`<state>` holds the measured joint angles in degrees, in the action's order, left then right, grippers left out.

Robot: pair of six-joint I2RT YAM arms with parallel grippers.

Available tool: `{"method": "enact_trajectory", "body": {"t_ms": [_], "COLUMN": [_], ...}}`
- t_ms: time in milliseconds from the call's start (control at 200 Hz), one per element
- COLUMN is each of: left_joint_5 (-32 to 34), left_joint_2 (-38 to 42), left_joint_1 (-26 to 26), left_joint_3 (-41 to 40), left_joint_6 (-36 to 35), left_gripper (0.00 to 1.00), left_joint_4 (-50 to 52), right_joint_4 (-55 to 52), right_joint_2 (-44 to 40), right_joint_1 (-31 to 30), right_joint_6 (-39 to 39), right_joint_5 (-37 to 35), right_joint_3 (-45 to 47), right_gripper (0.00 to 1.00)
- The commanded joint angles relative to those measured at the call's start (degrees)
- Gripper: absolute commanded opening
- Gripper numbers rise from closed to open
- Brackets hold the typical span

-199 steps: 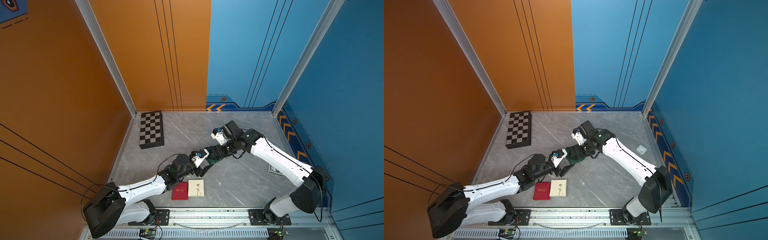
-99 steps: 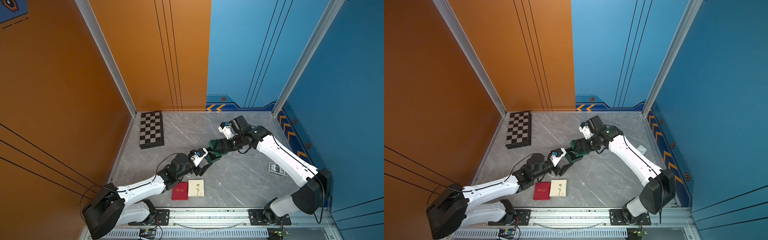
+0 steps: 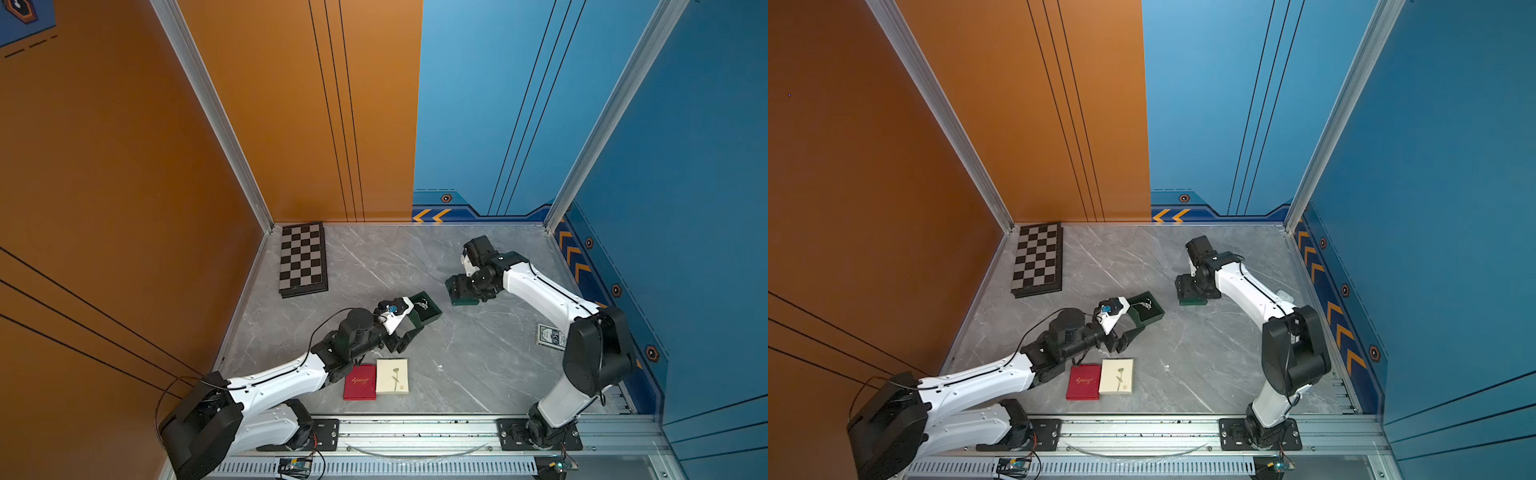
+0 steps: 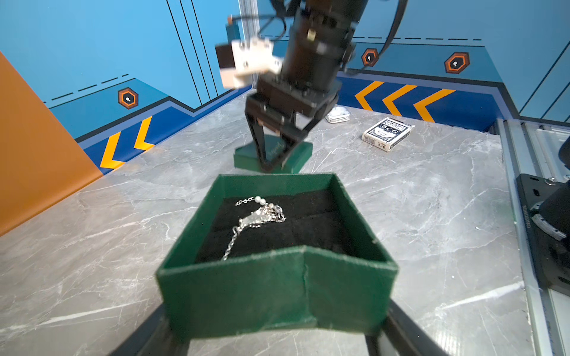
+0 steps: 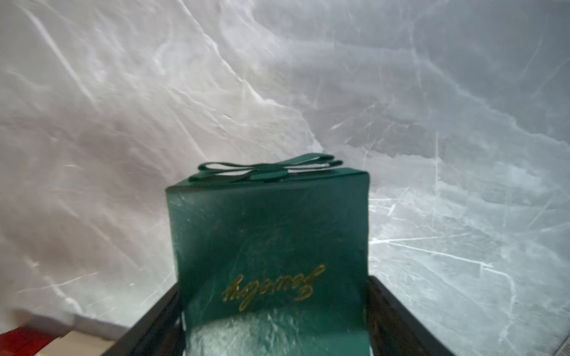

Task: Take the necklace out of the lift-off lid jewelry box
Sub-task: Place the lid at the center of the board.

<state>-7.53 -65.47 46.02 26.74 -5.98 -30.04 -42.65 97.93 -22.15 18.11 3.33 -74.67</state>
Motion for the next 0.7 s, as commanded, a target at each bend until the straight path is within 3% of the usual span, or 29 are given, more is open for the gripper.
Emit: {"method": "enact_trajectory", "body": {"t_ms": [0,315,696], "left_joint_5": [0.6,0.3,-0.2], "left_joint_2": [1.4,1.9,2.5], "left_joint_1": [-0.8,-0.9,-1.0], "left_joint_3": [-1.3,-1.4,-1.6], "left_joint_6": [0.5,0.7,1.1], "left_gripper": [0.53,0.53,0.53], "left_joint_4": [0.6,0.8,0.9], "right_joint_4": [2.8,5.6,6.3], "right_joint_2": [1.6,6.3,5.3], "right_joint_1": [0.4,0.6,-0.1], "right_joint_6": [1.5,2.8,2.4], "right_joint_5": [-6.9,-9.9,-5.9], "right_joint_3": [1.8,4.9,6.1], "right_gripper": [0.71,0.74,0.81]}}
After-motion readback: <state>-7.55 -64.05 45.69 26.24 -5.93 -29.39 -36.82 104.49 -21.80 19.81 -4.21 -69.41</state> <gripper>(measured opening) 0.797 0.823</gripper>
